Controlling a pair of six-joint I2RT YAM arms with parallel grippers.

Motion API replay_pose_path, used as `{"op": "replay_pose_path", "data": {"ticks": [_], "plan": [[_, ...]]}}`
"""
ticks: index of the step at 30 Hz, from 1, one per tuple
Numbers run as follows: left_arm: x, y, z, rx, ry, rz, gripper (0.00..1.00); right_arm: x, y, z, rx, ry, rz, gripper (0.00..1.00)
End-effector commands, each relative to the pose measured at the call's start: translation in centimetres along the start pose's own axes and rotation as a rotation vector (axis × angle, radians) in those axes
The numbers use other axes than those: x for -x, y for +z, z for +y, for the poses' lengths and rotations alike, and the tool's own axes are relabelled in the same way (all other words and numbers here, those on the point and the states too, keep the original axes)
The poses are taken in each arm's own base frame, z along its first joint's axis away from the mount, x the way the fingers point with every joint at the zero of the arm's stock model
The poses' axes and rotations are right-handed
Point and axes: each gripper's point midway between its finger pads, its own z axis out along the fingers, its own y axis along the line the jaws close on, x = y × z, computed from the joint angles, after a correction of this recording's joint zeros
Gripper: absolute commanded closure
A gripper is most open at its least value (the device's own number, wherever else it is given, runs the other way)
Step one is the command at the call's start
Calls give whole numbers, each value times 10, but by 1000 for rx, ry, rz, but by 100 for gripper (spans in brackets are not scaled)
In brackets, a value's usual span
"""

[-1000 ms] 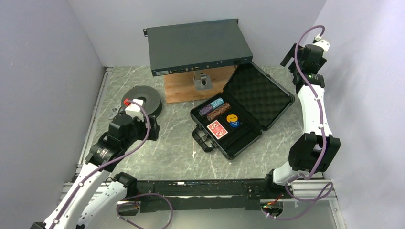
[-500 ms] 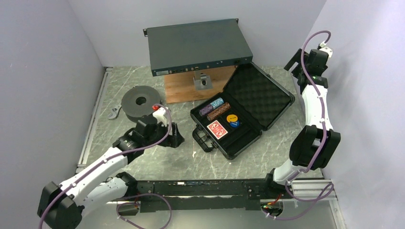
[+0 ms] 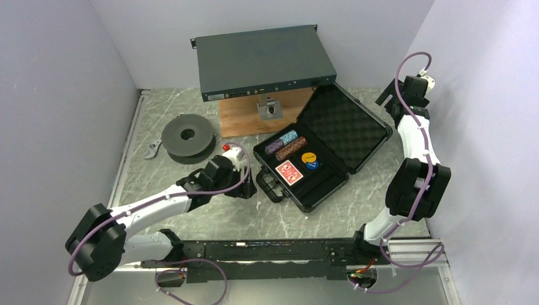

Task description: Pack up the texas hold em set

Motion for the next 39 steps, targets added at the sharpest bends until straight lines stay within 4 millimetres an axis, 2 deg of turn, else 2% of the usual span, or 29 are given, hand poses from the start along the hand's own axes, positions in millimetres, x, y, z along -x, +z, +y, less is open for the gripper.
{"op": "replay_pose_path", "data": {"ticks": [1, 8, 16, 20, 27, 39], "plan": [[23, 11, -17, -24, -13, -72, 23, 15, 7, -3, -23, 18, -62, 9], [19, 26, -18, -7, -2, -41, 24, 9, 29, -5, -42, 2, -37, 13], [16, 36, -16, -1, -2, -38, 23, -9, 39, 9, 35, -29, 8, 29], [14, 40, -16, -6, -8, -34, 24, -19, 37, 18, 57, -53, 32, 34], [10, 44, -21, -28, -19, -28, 25, -32, 31, 36, 99, -101, 55, 35], [16, 51, -33, -58, -25, -33, 25, -27, 0, 59, 205, -111, 35, 35]]}}
